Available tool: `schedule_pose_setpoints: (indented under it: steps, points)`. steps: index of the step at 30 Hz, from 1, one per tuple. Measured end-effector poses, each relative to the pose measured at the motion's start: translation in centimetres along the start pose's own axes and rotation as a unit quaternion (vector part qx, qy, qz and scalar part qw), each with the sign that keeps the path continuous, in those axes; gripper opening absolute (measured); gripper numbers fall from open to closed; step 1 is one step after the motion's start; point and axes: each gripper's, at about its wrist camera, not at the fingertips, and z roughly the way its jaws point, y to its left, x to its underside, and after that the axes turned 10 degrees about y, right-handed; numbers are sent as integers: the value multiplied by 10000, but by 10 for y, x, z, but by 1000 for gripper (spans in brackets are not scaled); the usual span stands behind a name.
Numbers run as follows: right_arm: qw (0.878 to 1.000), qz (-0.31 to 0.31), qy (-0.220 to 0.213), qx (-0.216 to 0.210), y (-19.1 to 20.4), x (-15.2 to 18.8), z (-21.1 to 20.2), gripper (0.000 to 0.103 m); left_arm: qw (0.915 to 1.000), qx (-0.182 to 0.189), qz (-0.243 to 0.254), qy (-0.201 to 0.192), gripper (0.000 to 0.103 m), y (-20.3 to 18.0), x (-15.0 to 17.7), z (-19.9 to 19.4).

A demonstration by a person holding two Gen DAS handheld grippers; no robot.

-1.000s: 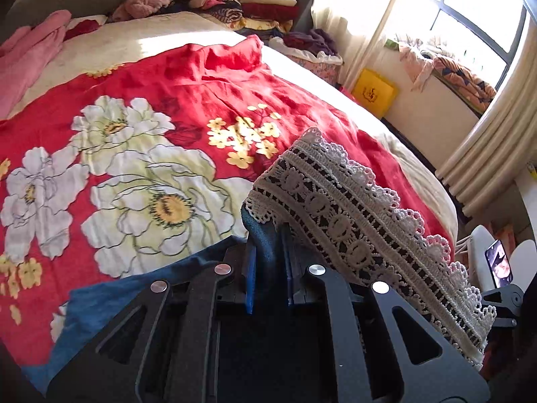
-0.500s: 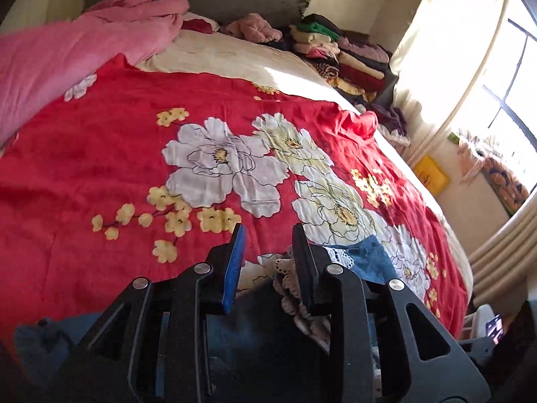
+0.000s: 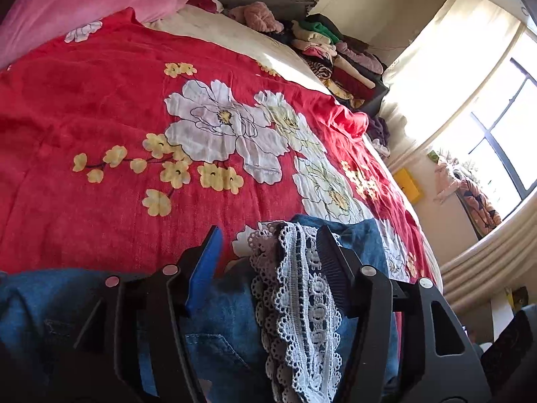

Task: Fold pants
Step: 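Fold the lace-trimmed leg over onto the other leg with the left tool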

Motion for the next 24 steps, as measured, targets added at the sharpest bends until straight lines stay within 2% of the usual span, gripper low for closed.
schedule_pose_setpoints:
  steps: [2, 5, 9, 13, 15, 16, 19, 21, 23, 24]
  points:
    - [9992, 184, -257, 230, -17, 0, -16, 54, 10000, -13, -40, 62, 55, 1, 1, 3]
    - [9917, 991, -489, 652, -65, 0, -29, 58, 9998, -15, -131, 159, 57, 4, 0, 9]
    - [9793, 1924, -454, 428, -124, -6, -20, 58, 9990, -121, -210, 383, 60, 5, -7, 22]
    - [9714, 2318, -474, 185, -162, -19, -6, 58, 9975, -39, -379, 588, 60, 8, -16, 39]
    - [9697, 2402, -442, 53, -174, -26, 2, 58, 9971, 21, -331, 682, 28, 4, -16, 46]
    - [9690, 2437, -399, 49, -178, -28, 6, 58, 9967, 132, -365, 715, 16, 2, -15, 49]
    - [9696, 2441, -161, 114, -187, -33, 24, 57, 9986, 26, -197, 494, 10, -6, -11, 40]
    - [9744, 2224, -148, 289, -178, -33, 25, 50, 9995, 145, -128, 235, 9, -12, -10, 21]
    - [9776, 2009, -151, 600, -171, -36, 29, 49, 9999, -73, 141, -60, 9, -20, -7, 2]
    - [9784, 1935, -145, 707, -168, -36, 31, 49, 9995, -224, 205, -50, 9, -21, -7, 1]
